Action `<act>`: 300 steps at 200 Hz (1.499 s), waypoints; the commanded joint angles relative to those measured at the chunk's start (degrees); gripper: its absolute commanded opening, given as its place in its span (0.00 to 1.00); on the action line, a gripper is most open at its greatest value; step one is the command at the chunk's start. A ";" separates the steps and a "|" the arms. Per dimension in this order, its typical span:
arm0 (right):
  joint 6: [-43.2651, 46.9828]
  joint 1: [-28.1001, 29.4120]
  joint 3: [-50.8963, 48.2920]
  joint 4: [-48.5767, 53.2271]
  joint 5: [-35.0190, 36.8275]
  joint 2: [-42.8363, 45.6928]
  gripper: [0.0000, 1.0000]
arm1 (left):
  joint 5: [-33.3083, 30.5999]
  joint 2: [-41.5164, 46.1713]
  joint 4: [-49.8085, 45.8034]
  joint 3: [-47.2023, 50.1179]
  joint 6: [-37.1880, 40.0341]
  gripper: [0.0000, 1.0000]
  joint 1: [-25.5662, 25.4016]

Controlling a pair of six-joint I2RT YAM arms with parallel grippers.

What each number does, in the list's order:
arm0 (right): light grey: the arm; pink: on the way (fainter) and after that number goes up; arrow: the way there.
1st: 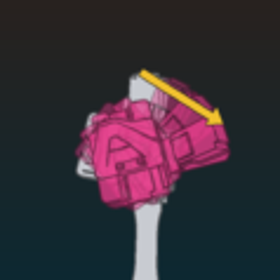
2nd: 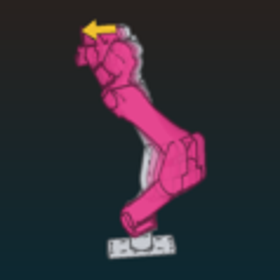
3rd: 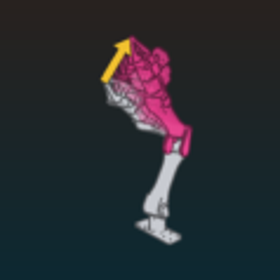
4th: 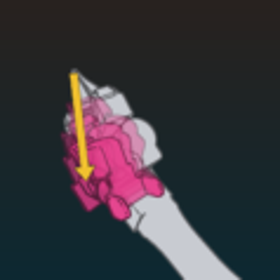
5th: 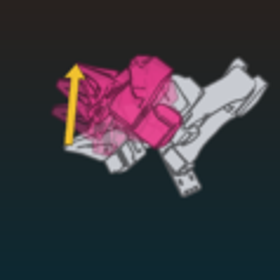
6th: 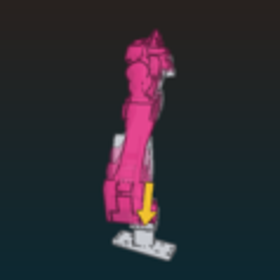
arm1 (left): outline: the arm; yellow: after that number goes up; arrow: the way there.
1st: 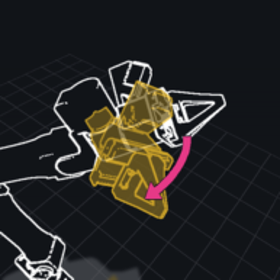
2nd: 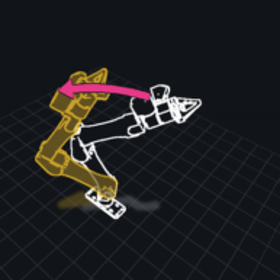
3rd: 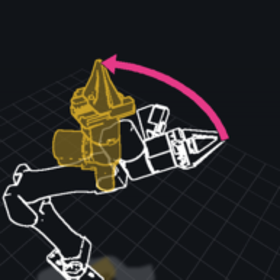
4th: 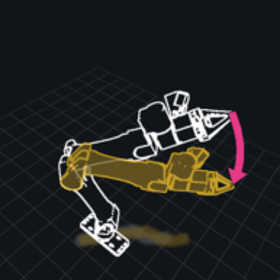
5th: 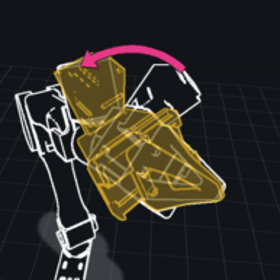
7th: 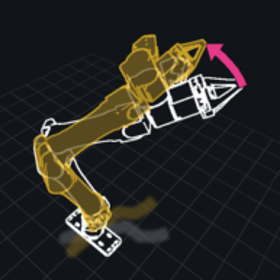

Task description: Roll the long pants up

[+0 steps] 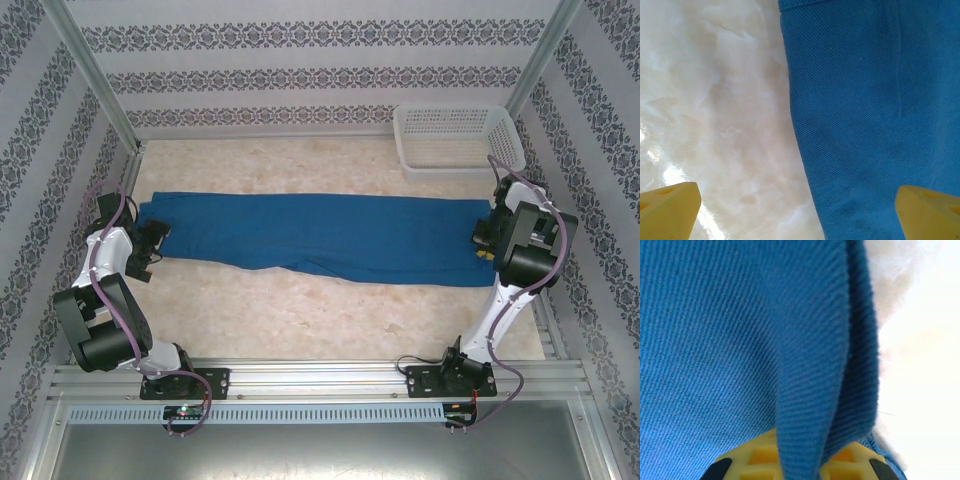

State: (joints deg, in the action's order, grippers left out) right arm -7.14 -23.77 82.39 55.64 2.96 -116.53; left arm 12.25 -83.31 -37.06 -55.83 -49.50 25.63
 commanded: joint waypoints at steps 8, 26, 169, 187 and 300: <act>-1.34 -0.16 -0.19 2.91 -0.93 3.07 0.00 | -0.18 1.80 -1.02 -0.64 1.13 1.00 0.52; -1.28 0.29 3.55 6.10 -1.77 7.07 0.00 | -0.84 2.49 -1.86 -0.71 1.55 1.00 0.56; -14.99 39.12 32.87 11.52 -19.92 20.91 0.00 | -5.55 1.98 -4.79 -4.35 1.54 1.00 0.20; -17.91 46.77 36.12 7.74 -20.73 16.71 0.00 | -5.25 2.30 -5.34 -5.02 1.76 1.00 0.15; -41.56 67.87 74.50 -22.23 -37.35 -28.75 0.00 | -4.76 3.67 -7.84 -8.79 3.26 1.00 0.11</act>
State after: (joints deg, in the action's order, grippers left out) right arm -39.09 42.96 153.27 47.24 -27.57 -143.24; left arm 8.34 -81.01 -41.63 -62.39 -47.88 25.61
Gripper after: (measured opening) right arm 0.101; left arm 0.998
